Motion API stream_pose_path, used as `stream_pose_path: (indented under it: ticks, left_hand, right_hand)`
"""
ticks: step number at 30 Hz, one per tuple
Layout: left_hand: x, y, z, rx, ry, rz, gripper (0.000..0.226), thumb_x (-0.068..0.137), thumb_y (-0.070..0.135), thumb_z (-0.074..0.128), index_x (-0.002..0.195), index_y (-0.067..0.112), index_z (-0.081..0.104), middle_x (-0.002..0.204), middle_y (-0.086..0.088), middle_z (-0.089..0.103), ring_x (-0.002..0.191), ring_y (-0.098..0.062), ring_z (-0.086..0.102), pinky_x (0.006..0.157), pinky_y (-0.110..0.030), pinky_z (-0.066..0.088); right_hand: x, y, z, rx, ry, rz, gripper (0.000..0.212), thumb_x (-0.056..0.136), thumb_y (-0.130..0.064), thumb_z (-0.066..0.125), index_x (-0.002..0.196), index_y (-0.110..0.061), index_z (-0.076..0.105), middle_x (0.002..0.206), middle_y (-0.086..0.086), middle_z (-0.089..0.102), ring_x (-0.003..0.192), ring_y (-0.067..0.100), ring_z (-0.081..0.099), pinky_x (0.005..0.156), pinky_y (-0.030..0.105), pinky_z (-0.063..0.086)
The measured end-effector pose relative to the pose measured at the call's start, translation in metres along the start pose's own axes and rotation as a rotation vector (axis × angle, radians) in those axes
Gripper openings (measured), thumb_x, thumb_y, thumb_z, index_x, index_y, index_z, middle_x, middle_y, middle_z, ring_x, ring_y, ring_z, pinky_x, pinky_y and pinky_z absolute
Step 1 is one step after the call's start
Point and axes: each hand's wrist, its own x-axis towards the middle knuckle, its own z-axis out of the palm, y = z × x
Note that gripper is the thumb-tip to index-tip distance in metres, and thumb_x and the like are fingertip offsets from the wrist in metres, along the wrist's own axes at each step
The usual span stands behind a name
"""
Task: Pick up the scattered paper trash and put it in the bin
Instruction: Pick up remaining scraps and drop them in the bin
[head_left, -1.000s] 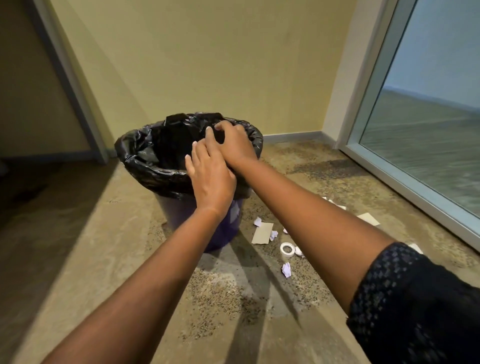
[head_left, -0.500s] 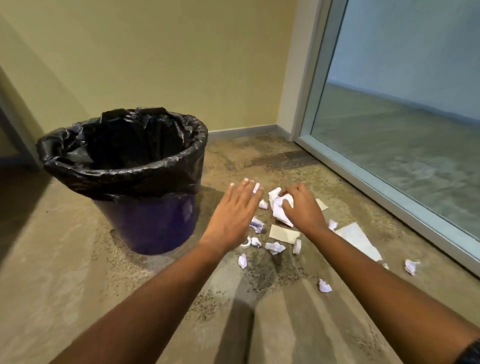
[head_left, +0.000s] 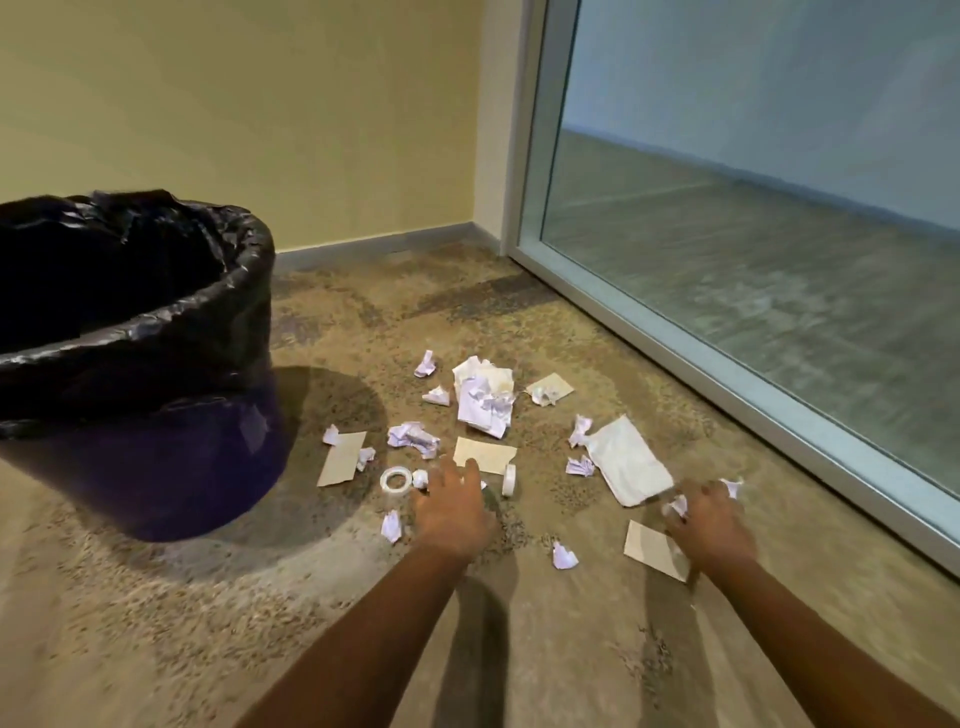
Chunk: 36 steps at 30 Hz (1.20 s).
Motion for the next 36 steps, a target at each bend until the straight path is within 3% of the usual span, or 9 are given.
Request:
stream_pose_path:
  ticks: [6, 13, 15, 17, 19, 22, 29, 32, 36]
  left_hand:
    - [0.013, 0.022, 0.023, -0.104, -0.076, 0.002, 0.08, 0.094, 0.042, 0.045, 0.152, 0.015, -0.003, 0.159, -0.017, 0.003, 0.148, -0.032, 0.007, 0.119, -0.05, 0.014]
    - [0.029, 0.019, 0.041, -0.217, -0.02, -0.043, 0.082, 0.092, 0.043, 0.047, 0.152, 0.022, -0.005, 0.159, -0.016, -0.001, 0.148, -0.033, 0.004, 0.115, -0.055, 0.015]
    - [0.037, 0.014, 0.041, -0.213, -0.008, -0.045, 0.082, 0.091, 0.044, 0.048, 0.152, 0.024, -0.003, 0.159, -0.016, -0.005, 0.148, -0.034, 0.001, 0.115, -0.056, 0.015]
    - [0.046, 0.008, 0.038, -0.177, -0.004, -0.04, 0.082, 0.09, 0.047, 0.05, 0.151, 0.027, -0.002, 0.159, -0.016, -0.007, 0.148, -0.035, -0.001, 0.114, -0.057, 0.014]
    - [0.055, 0.004, 0.031, -0.167, -0.008, -0.03, 0.085, 0.088, 0.048, 0.054, 0.151, 0.03, 0.0, 0.159, -0.015, -0.007, 0.148, -0.034, -0.001, 0.114, -0.058, 0.016]
    - [0.069, 0.001, 0.021, -0.256, -0.023, -0.021, 0.092, 0.082, 0.052, 0.061, 0.151, 0.031, 0.004, 0.159, -0.015, -0.007, 0.148, -0.034, -0.001, 0.113, -0.057, 0.019]
    - [0.094, 0.014, 0.019, -0.472, -0.12, -0.075, 0.109, 0.072, 0.058, 0.069, 0.151, 0.03, 0.0, 0.16, -0.013, -0.005, 0.148, -0.036, 0.0, 0.116, -0.058, 0.016]
    - [0.097, 0.021, 0.028, -0.389, -0.166, -0.028, 0.099, 0.076, 0.054, 0.067, 0.151, 0.033, 0.005, 0.161, -0.005, 0.001, 0.147, -0.037, 0.0, 0.115, -0.059, 0.017]
    - [0.09, 0.024, 0.037, -0.245, -0.067, 0.026, 0.059, 0.09, 0.044, 0.053, 0.144, 0.034, 0.029, 0.156, 0.0, 0.019, 0.144, -0.033, 0.014, 0.114, -0.053, 0.021]
  right_hand:
    - [0.021, 0.024, -0.01, 0.203, -0.015, 0.199, 0.056, 0.086, -0.042, 0.055, 0.133, -0.014, 0.042, 0.14, 0.021, 0.035, 0.127, 0.04, 0.037, 0.104, 0.045, 0.035]
    - [0.06, 0.021, -0.002, 0.636, -0.119, 0.47, 0.086, 0.075, -0.07, 0.049, 0.14, -0.016, 0.033, 0.142, 0.019, 0.038, 0.132, 0.035, 0.036, 0.11, 0.044, 0.032]
    - [0.067, 0.008, 0.003, 0.685, -0.188, 0.434, 0.095, 0.067, -0.075, 0.051, 0.139, -0.016, 0.032, 0.125, 0.016, 0.055, 0.116, 0.034, 0.055, 0.091, 0.039, 0.049]
    - [0.072, -0.009, 0.007, 0.676, -0.222, 0.369, 0.085, 0.072, -0.067, 0.056, 0.138, -0.017, 0.035, 0.13, 0.013, 0.048, 0.103, 0.035, 0.062, 0.063, 0.032, 0.053]
    - [0.078, -0.025, 0.013, 0.628, -0.234, 0.337, 0.083, 0.071, -0.065, 0.06, 0.138, -0.022, 0.034, 0.142, 0.012, 0.036, 0.12, 0.035, 0.049, 0.071, 0.037, 0.053]
    - [0.085, -0.047, 0.022, 0.565, -0.275, 0.261, 0.102, 0.052, -0.078, 0.062, 0.136, -0.026, 0.037, 0.14, 0.012, 0.04, 0.12, 0.032, 0.048, 0.09, 0.04, 0.049]
    - [0.092, -0.095, 0.033, 0.431, -0.306, 0.077, 0.09, 0.068, -0.048, 0.074, 0.14, -0.02, 0.03, 0.146, 0.013, 0.033, 0.132, 0.031, 0.034, 0.109, 0.044, 0.033]
    - [0.085, -0.109, 0.038, 0.346, -0.353, -0.035, 0.085, 0.072, -0.035, 0.074, 0.142, -0.018, 0.029, 0.147, 0.015, 0.03, 0.137, 0.029, 0.028, 0.111, 0.04, 0.03]
    - [0.07, -0.122, 0.052, 0.219, -0.344, -0.161, 0.066, 0.077, -0.029, 0.069, 0.136, -0.02, 0.041, 0.141, 0.018, 0.036, 0.133, 0.033, 0.033, 0.111, 0.041, 0.029]
